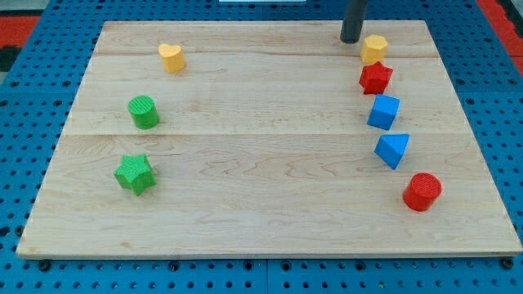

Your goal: Push the hexagon downwards

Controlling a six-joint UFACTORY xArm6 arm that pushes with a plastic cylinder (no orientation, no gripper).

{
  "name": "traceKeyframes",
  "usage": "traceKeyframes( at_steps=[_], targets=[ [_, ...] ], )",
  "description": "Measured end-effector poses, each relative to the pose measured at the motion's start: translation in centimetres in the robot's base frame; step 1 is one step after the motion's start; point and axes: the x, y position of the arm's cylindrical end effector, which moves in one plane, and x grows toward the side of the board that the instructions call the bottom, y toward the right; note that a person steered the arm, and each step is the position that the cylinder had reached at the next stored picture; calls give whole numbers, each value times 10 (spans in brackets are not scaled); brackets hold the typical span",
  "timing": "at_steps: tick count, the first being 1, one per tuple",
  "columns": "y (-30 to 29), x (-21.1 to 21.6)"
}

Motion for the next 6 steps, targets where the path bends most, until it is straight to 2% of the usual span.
traceKeyframes(
  at_steps=[1, 2, 3, 4, 5, 6],
  targets=[
    [36, -15],
    [61, 10],
    [50, 41],
    [41, 51],
    [37, 31],
    [60, 43]
  ],
)
